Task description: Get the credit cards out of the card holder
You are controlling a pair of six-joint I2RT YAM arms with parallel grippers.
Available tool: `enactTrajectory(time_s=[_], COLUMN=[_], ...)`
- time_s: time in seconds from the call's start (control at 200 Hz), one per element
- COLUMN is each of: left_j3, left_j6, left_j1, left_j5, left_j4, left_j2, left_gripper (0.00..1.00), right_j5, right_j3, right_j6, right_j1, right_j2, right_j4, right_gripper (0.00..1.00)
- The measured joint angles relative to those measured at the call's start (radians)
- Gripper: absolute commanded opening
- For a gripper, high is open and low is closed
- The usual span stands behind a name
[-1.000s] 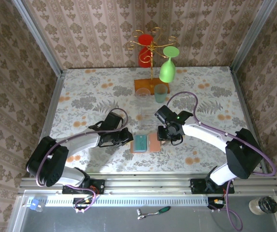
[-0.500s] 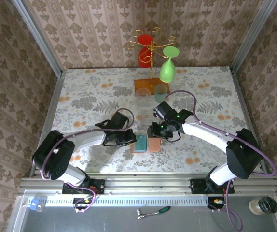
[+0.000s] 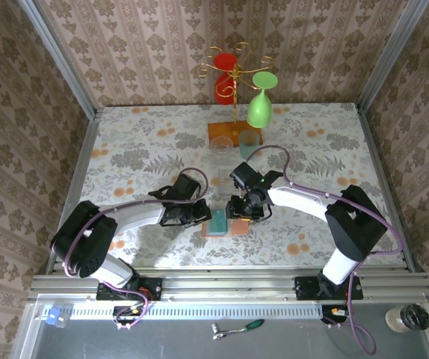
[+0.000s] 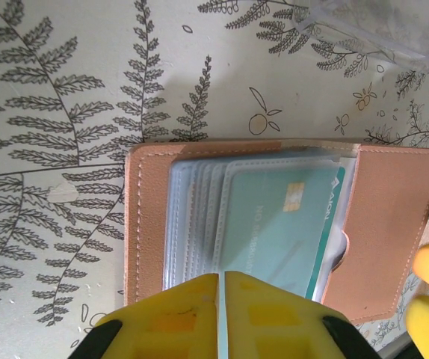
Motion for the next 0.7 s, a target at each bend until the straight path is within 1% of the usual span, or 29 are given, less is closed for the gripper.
enactTrajectory(time_s=[0.165, 0.425, 0.7], left_j3=[0.000, 0.028, 0.034], left_j6=[0.000, 0.006, 0.009], left_j1=[0.000, -0.020, -0.027], left_j5=[0.000, 0.002, 0.001], left_j4=[-0.001, -0.010, -0.009], left_j2=[0.000, 0.000, 0.001], left_gripper=[0.10, 0.10, 0.07], right_j5=[0.000, -0.004, -0.008], right_j3=[-0.074, -0.079, -0.104], right_j6=[0.014, 0.031, 0.050], right_j1=[-0.014, -0.019, -0.019], right_j2=[0.034, 0.029, -0.042], right_j4=[0.053, 0.068, 0.106], right_gripper=[0.52, 0.52, 0.53])
